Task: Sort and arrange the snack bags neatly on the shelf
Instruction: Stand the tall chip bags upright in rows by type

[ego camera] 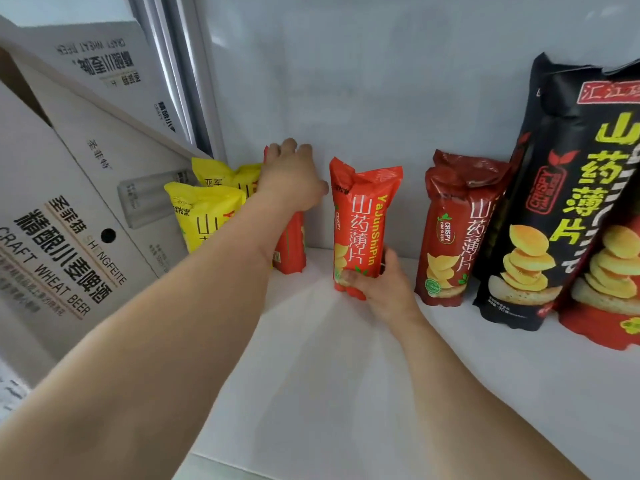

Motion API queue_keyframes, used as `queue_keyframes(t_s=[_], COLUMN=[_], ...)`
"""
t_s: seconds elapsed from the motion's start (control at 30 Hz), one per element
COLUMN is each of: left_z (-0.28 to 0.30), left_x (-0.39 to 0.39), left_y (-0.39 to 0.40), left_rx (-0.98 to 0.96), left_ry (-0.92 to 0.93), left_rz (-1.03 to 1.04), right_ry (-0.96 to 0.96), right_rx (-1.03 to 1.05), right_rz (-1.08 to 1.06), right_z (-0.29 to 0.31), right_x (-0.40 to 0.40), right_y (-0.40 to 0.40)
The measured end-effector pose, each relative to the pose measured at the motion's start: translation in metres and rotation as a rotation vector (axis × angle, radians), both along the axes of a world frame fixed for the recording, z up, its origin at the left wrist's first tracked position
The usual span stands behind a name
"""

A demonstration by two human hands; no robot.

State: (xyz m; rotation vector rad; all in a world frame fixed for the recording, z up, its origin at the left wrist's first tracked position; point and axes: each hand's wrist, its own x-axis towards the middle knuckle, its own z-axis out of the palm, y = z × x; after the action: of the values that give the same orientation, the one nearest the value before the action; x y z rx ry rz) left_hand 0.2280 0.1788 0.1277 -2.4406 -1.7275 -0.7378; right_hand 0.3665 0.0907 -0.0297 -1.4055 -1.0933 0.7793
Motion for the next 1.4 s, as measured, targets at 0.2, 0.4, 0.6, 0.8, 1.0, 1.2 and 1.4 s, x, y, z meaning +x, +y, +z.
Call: queue_keyframes(t_s=[0.2, 0.4, 0.6, 0.8, 1.0, 1.2, 1.4], left_z=[0.044, 0.053, 0.050, 0.056, 0.065, 0.043, 0.041], left_x=[-0.006, -0.026, -0.030, -0.023, -0.017, -0.006, 0.002], left_y=[0.001, 0.028, 0.035, 0.014, -0.015, -0.027, -0.038], left_rx=[-0.173, -0.234, -0.222, -0.222, -0.224, -0.168, -0.102], left_ry=[0.223, 0.420, 0.530, 0.532, 0.532, 0.469, 0.424], left_rz=[-0.133, -0.076, -0.112, -0.239, -0.285, -0.270, -0.224], right_ry=[0.105, 0.066, 0.026, 0.011, -0.005, -0.012, 0.005], right_rx=[0.033, 0.002, 0.009, 0.009, 0.009, 0.006, 0.010], right_rz=[0.037, -0.021, -0.031, -0.046, -0.056, -0.045, -0.024], right_z=[-0.005, -0.008, -0.004, -0.008, -0.010, -0.013, -0.011], right_x=[0.004, 0.006, 0.008, 0.014, 0.025, 0.029, 0.029], right_y=[0.002, 0.009, 0.008, 0.017, 0.027, 0.029, 0.027])
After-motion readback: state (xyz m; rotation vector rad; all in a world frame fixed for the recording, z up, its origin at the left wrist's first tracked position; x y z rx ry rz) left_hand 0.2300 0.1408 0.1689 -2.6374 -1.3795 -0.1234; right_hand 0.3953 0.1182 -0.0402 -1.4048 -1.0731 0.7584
